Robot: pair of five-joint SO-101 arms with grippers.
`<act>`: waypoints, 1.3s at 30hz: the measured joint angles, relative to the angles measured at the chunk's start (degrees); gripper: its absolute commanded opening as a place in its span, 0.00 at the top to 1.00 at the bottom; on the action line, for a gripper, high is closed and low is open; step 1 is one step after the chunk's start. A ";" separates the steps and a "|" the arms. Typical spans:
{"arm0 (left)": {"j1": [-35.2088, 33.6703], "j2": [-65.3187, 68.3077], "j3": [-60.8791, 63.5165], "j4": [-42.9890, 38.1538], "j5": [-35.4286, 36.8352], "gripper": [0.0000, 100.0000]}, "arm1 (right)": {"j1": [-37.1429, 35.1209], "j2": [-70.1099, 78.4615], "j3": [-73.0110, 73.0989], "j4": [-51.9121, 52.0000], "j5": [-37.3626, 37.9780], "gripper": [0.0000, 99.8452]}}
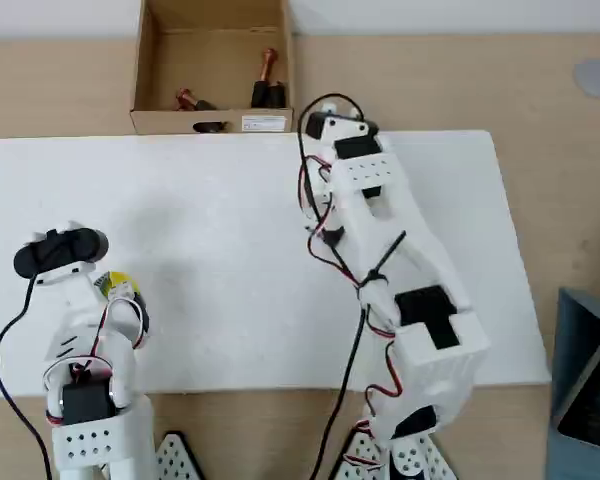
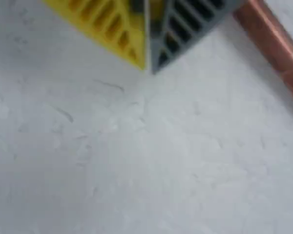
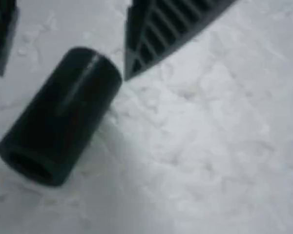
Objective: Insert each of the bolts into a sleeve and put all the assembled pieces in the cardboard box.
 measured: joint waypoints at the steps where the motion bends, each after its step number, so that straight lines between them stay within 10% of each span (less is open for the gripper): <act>1: 0.00 0.00 0.00 0.00 0.00 1.00 | 0.00 0.62 0.00 0.00 0.00 0.82; 39: 0.00 0.00 0.00 0.00 0.00 1.00 | -0.79 7.65 -23.91 15.21 0.00 0.99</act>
